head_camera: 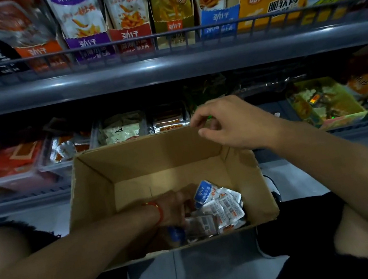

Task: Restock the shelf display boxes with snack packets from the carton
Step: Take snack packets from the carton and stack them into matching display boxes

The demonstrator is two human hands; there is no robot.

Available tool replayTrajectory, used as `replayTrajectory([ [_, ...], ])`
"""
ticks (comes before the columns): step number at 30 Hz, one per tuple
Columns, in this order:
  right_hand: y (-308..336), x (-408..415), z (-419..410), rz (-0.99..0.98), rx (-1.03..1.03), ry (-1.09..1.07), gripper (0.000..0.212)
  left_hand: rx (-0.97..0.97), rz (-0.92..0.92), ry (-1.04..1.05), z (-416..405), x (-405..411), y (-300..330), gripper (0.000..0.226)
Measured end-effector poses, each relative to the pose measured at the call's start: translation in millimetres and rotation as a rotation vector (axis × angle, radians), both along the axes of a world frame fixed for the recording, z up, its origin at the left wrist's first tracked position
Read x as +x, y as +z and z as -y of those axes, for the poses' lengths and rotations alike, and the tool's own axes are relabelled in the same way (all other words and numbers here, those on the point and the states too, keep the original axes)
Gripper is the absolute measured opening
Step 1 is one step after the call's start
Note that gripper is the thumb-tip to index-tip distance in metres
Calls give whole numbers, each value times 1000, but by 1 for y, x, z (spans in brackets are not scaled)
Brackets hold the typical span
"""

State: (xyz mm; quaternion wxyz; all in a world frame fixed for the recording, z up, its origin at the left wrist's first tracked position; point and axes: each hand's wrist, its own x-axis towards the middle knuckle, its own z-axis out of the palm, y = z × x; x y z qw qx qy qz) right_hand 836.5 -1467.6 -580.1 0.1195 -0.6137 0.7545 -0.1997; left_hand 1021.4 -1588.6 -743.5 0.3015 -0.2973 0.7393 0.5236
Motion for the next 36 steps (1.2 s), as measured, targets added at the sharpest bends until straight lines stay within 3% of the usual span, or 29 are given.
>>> replayTrajectory([
  [4, 1, -2, 1, 46, 75, 4, 22, -129, -101, -273, 6, -9, 35, 19],
  [6, -1, -4, 2, 89, 160, 9, 20, -268, -297, -370, 15, -12, 68, 18],
  [8, -5, -4, 3, 181, 278, -1, 23, -358, -571, -308, 20, -12, 107, 12],
  [10, -8, 0, 4, 412, 379, -90, 32, -372, -845, -210, 25, -11, 136, 11],
  [12, -7, 5, 4, 756, 422, -187, 36, -404, -1001, -165, 28, -9, 152, 15],
  [14, -4, 8, 4, 1073, 337, -206, 31, -460, -1058, -146, 30, -6, 159, 14],
  [16, 0, 7, 5, 1180, 154, -231, 29, -491, -1086, -123, 33, -5, 162, 13],
  [19, 11, 0, 6, 1027, -48, -254, 25, -405, -1057, 192, 28, -5, 160, 39],
  [21, 17, -4, 3, 880, -126, -267, 22, -139, -937, 481, 18, -6, 160, 36],
  [22, 19, -6, 2, 822, -152, -283, 22, -11, -854, 554, 11, -7, 160, 32],
  [24, 21, -6, 0, 753, -171, -303, 20, 58, -793, 577, 4, -9, 155, 35],
  [28, 24, -2, -1, 734, -175, -323, 16, -44, -825, 596, 5, -10, 154, 41],
  [36, 70, -27, -22, 237, -257, -278, 13, -356, -935, 537, 15, -14, 163, 31],
])
